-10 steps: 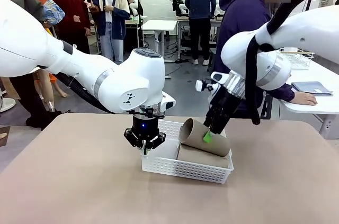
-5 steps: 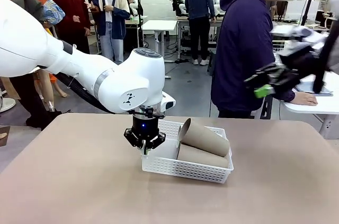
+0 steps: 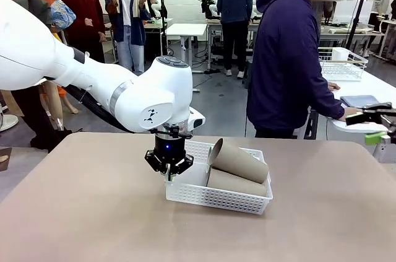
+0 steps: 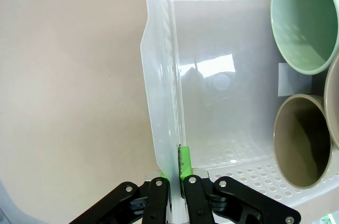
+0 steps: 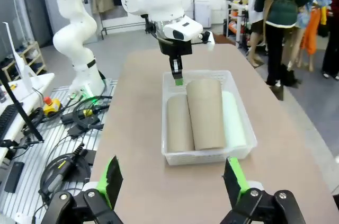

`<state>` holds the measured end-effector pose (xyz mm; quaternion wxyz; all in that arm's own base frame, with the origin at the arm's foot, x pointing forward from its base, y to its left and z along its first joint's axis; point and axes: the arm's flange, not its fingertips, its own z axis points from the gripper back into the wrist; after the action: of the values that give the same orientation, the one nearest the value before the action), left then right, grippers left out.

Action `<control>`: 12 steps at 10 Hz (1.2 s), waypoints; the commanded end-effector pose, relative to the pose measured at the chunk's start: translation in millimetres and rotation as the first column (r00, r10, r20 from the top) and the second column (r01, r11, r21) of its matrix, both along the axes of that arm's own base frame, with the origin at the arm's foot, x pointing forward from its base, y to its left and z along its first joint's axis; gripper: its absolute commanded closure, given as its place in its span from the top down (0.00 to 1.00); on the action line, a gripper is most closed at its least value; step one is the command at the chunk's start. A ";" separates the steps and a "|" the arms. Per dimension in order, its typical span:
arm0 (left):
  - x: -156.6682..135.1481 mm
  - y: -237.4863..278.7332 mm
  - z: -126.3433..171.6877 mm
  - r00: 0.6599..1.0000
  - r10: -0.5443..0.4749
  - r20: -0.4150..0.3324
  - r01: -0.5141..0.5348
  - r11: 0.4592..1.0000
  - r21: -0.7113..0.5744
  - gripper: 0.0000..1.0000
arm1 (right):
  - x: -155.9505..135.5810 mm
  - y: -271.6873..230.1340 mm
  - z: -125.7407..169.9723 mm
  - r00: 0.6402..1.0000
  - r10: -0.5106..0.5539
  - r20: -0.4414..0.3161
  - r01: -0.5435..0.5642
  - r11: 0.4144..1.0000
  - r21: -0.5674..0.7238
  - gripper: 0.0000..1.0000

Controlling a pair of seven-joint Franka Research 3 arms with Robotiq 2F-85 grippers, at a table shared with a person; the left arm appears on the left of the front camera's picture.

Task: Clean and organize the cups into the basket.
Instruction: Pick up the Reusable plastic cup from the right side of the table and stack it inside the Organizing basket in the center of the table, then move the Organizing basket back to the left side of the table.

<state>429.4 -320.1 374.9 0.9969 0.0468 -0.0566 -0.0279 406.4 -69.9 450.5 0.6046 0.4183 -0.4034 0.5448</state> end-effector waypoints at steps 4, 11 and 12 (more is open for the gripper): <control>-0.5 -0.1 0.7 1.000 -0.002 0.004 0.002 1.000 -0.001 0.00 | -4.5 -7.9 -9.1 0.999 -0.030 0.015 0.030 0.999 0.014 1.00; -0.5 -0.1 0.7 1.000 -0.002 0.004 0.002 1.000 -0.001 0.00 | -4.5 -7.9 -9.1 0.999 -0.030 0.015 0.030 0.999 0.014 1.00; -0.5 -0.1 0.7 1.000 -0.002 0.004 0.002 1.000 -0.001 0.00 | -4.5 -7.9 -9.1 0.999 -0.030 0.015 0.030 0.999 0.014 1.00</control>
<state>429.4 -320.1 374.9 0.9969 0.0468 -0.0566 -0.0279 401.8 -76.0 438.3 0.6026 0.4076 -0.4289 0.5356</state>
